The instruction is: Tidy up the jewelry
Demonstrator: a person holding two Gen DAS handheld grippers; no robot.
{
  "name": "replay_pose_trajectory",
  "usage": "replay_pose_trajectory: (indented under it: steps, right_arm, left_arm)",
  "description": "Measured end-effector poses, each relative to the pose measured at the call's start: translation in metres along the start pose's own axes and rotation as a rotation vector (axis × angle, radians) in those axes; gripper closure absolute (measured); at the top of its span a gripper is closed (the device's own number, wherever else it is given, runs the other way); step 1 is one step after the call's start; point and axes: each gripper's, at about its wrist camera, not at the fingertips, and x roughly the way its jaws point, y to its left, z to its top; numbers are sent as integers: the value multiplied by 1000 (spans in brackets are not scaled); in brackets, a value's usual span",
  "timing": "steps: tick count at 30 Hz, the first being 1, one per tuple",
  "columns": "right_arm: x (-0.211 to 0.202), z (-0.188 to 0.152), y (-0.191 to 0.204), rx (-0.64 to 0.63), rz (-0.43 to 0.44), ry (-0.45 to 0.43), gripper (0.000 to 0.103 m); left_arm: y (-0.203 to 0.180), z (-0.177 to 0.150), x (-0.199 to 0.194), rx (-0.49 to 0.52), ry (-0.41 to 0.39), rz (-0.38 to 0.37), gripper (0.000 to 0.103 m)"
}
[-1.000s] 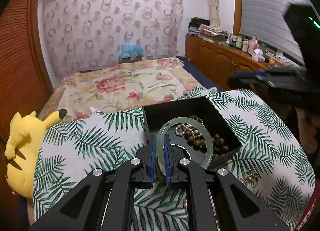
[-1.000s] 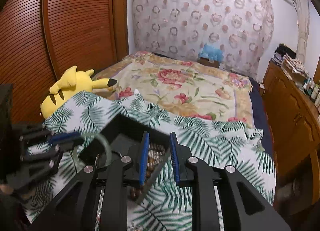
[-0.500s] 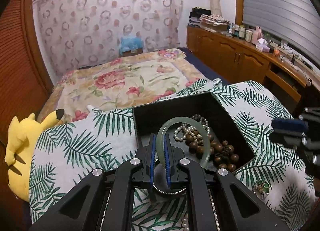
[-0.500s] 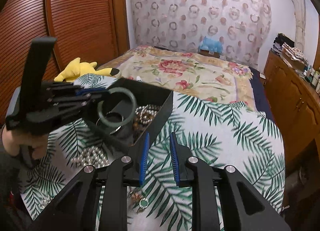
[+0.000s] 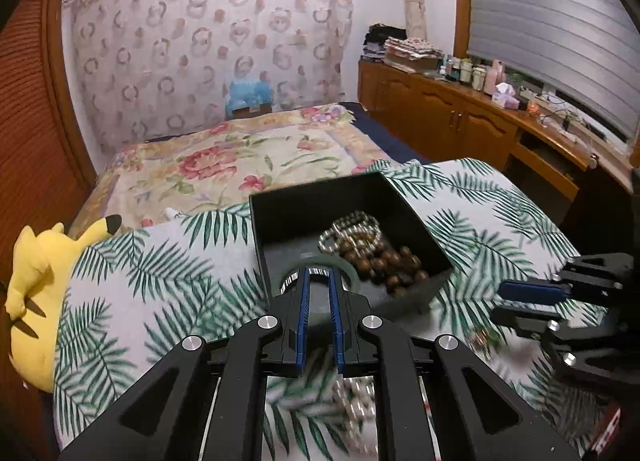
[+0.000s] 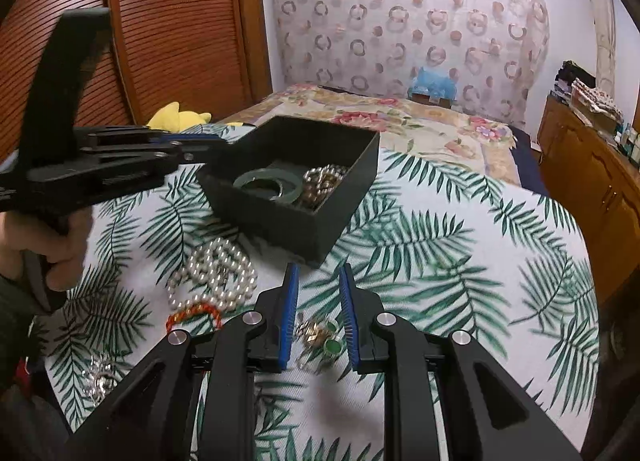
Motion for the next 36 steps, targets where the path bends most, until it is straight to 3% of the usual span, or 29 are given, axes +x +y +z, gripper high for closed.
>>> replay_pose_trajectory:
  steps: [14,28,36]
  right_arm:
    - [-18,-29,-32,40,-47,19,80]
    - [-12,-46,-21,45,-41,53,80]
    - [-11,-46,-17,35,-59,54,80]
  left_arm:
    - [4,-64,-23,-47,63,-60,77]
    - [-4,-82,-8,-38,143,-74,76]
    - [-9,-78,5,2,156,-33,78]
